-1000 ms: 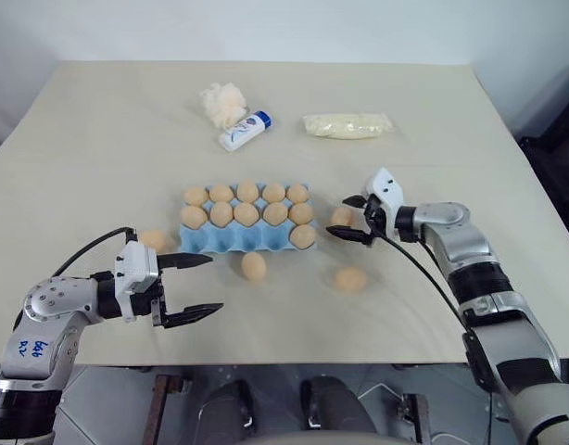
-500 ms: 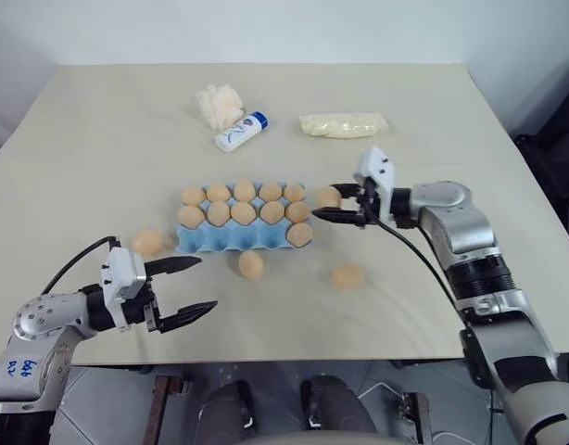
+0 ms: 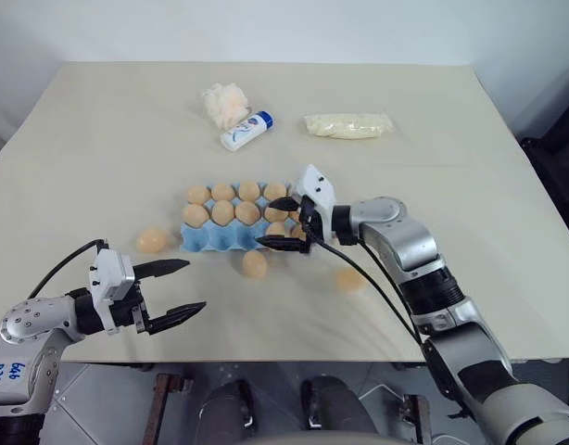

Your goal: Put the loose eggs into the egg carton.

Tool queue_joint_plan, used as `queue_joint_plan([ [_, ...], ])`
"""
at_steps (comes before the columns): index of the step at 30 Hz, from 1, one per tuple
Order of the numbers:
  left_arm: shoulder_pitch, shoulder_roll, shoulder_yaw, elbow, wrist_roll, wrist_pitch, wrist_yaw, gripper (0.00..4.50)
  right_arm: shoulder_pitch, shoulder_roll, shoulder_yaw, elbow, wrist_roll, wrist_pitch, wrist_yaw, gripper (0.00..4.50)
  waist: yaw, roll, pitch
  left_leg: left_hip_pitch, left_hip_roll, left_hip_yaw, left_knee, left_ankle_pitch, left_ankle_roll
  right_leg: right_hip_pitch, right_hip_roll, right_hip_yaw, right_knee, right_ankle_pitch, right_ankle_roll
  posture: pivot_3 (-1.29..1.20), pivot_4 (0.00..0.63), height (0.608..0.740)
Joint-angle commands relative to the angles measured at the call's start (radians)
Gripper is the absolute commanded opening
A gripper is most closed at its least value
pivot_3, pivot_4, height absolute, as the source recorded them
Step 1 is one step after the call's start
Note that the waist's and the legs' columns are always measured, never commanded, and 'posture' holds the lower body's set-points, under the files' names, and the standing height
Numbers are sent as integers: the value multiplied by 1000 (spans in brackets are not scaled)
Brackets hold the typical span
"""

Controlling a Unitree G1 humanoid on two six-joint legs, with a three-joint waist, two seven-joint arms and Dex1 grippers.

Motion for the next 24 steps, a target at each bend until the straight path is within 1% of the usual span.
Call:
queue_joint_plan([
  [1,-25,15,7,-26,-21,5,-8,4500,47,-87,-84,-174,64,-1,46,4489,1,0,0,-1,0,0,0,0,0,0,0,0,0,0,0,0,150,740],
  [3,-51,11,-10,-24,-23,11,-10,4500,121,-159,-136,-246,79,-24,57,4489,4,0,0,-3,0,-1,0,0,0,-2,0,-1,-1,0,0,0,150,740],
  [7,-122,-3,-66,-7,-13,18,-20,4500,344,-265,-343,-337,142,-79,35,4489,19,-1,-1,-5,0,-2,0,-1,1,-1,0,-2,-8,0,0,0,150,740],
  [10,-163,-5,-109,18,2,18,-35,4500,515,-330,-484,-337,156,-143,36,4489,26,-1,0,-6,-1,-2,0,-1,1,-1,1,-1,-10,0,1,0,150,740],
  [14,-206,10,-150,60,2,46,-64,4500,717,-405,-605,-258,142,-240,77,4489,26,-1,0,-6,0,-1,1,-1,1,-1,3,0,-10,0,1,0,150,740],
  [16,-225,19,-164,82,8,53,-80,4500,769,-415,-633,-218,139,-284,78,4489,25,-1,0,-5,0,-1,1,-1,1,1,4,1,-10,0,1,0,150,740],
  [19,-267,20,-175,133,29,20,-102,4500,804,-406,-637,-234,168,-303,74,4489,19,-1,0,-2,1,0,2,0,1,3,4,3,-10,0,0,0,150,740],
  [24,-286,17,-166,161,36,1,-116,4500,792,-406,-530,-368,197,-270,94,4489,6,-1,0,4,1,0,0,1,2,8,4,3,-8,2,-1,0,150,740],
])
